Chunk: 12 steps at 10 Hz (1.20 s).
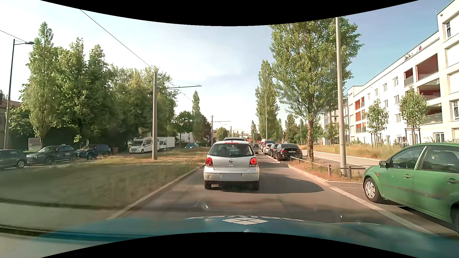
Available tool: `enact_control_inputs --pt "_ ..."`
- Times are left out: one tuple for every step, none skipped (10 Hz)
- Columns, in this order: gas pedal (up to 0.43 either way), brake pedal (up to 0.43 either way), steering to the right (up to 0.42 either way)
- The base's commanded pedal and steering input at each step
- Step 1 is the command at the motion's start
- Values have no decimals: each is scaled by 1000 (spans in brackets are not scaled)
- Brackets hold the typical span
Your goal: Follow the waypoints while adhering to traffic rules and regulations
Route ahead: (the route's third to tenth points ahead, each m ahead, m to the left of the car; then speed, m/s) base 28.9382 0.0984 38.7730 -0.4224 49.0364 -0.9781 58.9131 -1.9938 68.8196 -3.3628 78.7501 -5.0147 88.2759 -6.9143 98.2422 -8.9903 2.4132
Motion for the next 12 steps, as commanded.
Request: enact_control_inputs --pt "150 0 19" --pt "150 0 21" --pt "150 0 25" --pt "150 0 25" --pt "150 0 25" --pt "150 0 22" --pt "189 0 18" --pt "228 0 16" --pt "228 0 16" --pt "228 0 14" --pt "220 0 11" --pt "209 0 10"
